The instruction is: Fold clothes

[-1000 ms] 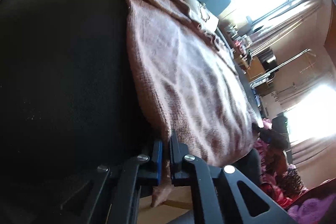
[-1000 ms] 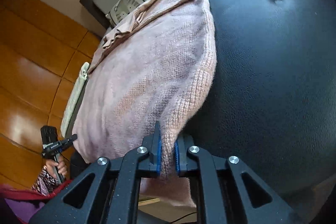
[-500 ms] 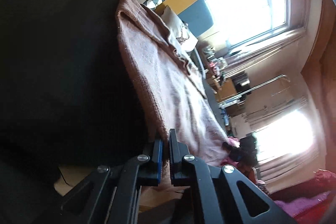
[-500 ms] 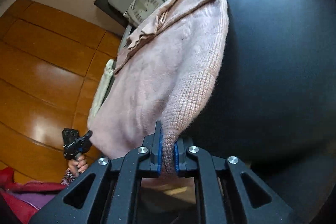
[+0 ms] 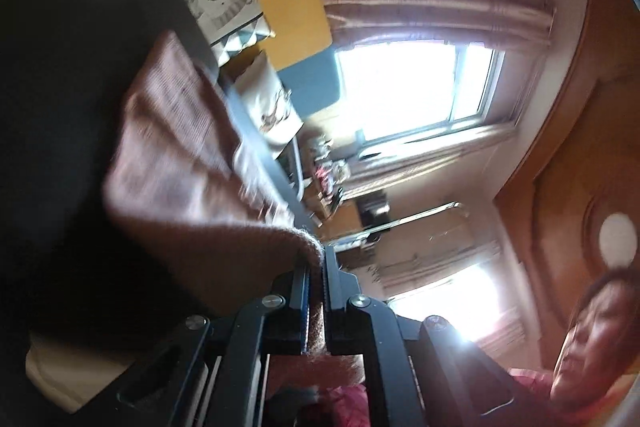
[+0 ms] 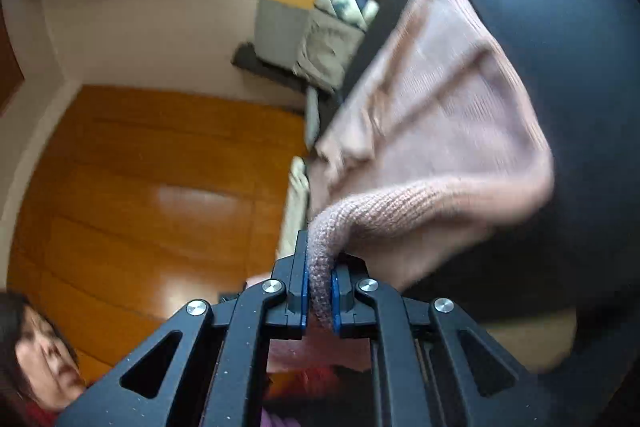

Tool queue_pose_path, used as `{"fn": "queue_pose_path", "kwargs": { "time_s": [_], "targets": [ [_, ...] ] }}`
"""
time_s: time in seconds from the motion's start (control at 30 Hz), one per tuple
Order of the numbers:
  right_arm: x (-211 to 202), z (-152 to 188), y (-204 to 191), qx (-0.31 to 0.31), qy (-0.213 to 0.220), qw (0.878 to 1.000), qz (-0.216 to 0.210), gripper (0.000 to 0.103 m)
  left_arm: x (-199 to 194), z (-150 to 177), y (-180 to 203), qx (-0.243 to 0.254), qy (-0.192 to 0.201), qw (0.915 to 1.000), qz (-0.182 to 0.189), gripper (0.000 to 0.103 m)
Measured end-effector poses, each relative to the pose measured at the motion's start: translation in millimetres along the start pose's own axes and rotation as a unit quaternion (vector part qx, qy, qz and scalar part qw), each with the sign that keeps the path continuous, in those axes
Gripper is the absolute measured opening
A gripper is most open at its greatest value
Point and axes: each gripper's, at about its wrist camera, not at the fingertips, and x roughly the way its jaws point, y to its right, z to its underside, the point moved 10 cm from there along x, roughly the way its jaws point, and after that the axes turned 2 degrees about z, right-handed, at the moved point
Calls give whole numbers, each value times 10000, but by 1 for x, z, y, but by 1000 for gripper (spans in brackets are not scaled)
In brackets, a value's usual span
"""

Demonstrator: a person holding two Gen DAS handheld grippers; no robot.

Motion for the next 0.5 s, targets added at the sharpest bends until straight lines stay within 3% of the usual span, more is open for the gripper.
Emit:
{"fn": "queue_pose_path", "kwargs": {
  "time_s": [0.13,0.3,0.4,0.5],
  "targets": [
    [35,-56,4,189,251,9995,36,8,32,-56,-22,-266,189,9994,-75,4],
    [63,-111,42,670,415,9962,381,8,67,-115,-83,-863,410,9940,-541,4],
    [75,-130,70,939,434,9928,609,8,90,-135,-122,-1163,404,9883,-899,4],
    [91,-137,90,1131,374,9901,743,8,106,-141,-144,-1368,362,9850,-990,4]
  ]
}}
